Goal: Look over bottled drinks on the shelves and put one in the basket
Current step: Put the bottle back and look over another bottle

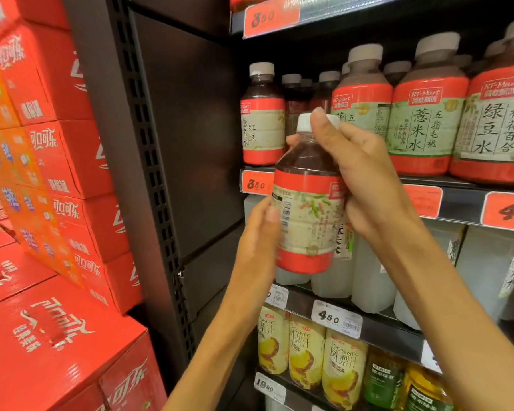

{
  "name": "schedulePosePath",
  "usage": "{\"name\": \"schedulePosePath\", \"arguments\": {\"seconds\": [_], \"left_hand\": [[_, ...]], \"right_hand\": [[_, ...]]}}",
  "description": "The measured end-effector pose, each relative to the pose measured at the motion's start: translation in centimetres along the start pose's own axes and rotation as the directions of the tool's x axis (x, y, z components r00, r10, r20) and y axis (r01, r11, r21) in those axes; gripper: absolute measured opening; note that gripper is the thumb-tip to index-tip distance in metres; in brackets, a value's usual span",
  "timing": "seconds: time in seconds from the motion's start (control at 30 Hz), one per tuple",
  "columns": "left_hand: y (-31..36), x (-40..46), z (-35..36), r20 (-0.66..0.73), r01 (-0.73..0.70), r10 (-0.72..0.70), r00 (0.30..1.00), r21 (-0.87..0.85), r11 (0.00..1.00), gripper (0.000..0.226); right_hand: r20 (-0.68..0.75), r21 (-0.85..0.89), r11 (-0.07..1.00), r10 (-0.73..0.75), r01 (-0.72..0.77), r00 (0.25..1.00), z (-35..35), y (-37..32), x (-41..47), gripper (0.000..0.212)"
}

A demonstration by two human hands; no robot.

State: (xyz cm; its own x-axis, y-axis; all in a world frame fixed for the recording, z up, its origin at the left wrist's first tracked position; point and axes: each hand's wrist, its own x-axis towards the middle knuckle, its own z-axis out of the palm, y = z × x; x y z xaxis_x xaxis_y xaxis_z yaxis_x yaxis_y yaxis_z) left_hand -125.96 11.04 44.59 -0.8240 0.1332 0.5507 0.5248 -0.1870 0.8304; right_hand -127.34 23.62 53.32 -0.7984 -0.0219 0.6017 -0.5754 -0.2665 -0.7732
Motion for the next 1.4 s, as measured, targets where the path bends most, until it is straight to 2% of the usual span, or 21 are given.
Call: {"name": "schedulePosePath", "arguments": {"seconds": [0.07, 0.13, 0.3, 0.5, 0.63, 0.67, 0.8, 0.93, 1.3, 1.4], "left_hand": [[-0.2, 0.4, 0.6, -0.020, -0.034, 0.035, 0.999, 0.040, 0.999, 0.044], [-0.4, 0.9, 0.7, -0.030, -0.031, 0.031, 0.999, 0.019, 0.999, 0.036], [-0.5, 1.4, -0.2, 0.093, 0.061, -0.044, 0.995, -0.183, 0.981, 0.043], [-0.1, 2.4, 0.4, 0.047, 0.064, -0.062, 0.997, -0.043, 0.997, 0.065], [0.7, 4.1, 0.1, -0.059, -0.068, 0.071, 0.996, 0.057, 0.996, 0.047], [0.9, 4.5, 0.2, -0.061, -0.091, 0.096, 0.994, 0.082, 0.993, 0.048], [0.7, 5.6, 0.6, -0.005, -0.153, 0.159, 0.987, 0.254, 0.955, 0.078], [0.9, 6.9, 0.5, -0.028, -0.193, 0.206, 0.978, 0.244, 0.950, 0.076], [0.3, 9.8, 1.1, -0.080, -0.194, 0.220, 0.972, 0.250, 0.949, 0.076], [-0.1, 10.3, 1.3, -0.098, -0.194, 0.228, 0.969, 0.274, 0.942, 0.072]], "right_hand": [[-0.008, -0.031, 0.999, 0.018, -0.018, 1.000, 0.3, -0.1, 0.2, 0.024], [0.054, -0.040, 0.999, 0.035, -0.033, 0.998, 0.0, -0.4, 0.5, 0.030], [0.155, -0.042, 0.999, 0.036, -0.030, 0.987, -0.6, -0.1, 1.0, 0.036], [0.080, -0.008, 1.000, 0.015, -0.015, 0.997, 0.2, 0.3, 1.9, 0.024], [-0.003, -0.066, 0.986, -0.154, 0.154, 0.988, 0.6, -0.2, 3.3, 0.022], [-0.020, -0.069, 0.980, -0.186, 0.185, 0.982, 0.7, -0.3, 3.6, 0.022], [-0.037, -0.119, 0.954, -0.282, 0.276, 0.959, 1.1, -1.1, 5.0, 0.014], [-0.001, -0.215, 0.920, -0.336, 0.328, 0.942, 1.4, -1.7, 5.8, 0.014], [-0.034, -0.377, 0.868, -0.362, 0.324, 0.931, 0.9, -2.0, 8.0, 0.014], [-0.075, -0.461, 0.831, -0.385, 0.311, 0.920, 0.9, -1.5, 8.7, 0.025]]}}
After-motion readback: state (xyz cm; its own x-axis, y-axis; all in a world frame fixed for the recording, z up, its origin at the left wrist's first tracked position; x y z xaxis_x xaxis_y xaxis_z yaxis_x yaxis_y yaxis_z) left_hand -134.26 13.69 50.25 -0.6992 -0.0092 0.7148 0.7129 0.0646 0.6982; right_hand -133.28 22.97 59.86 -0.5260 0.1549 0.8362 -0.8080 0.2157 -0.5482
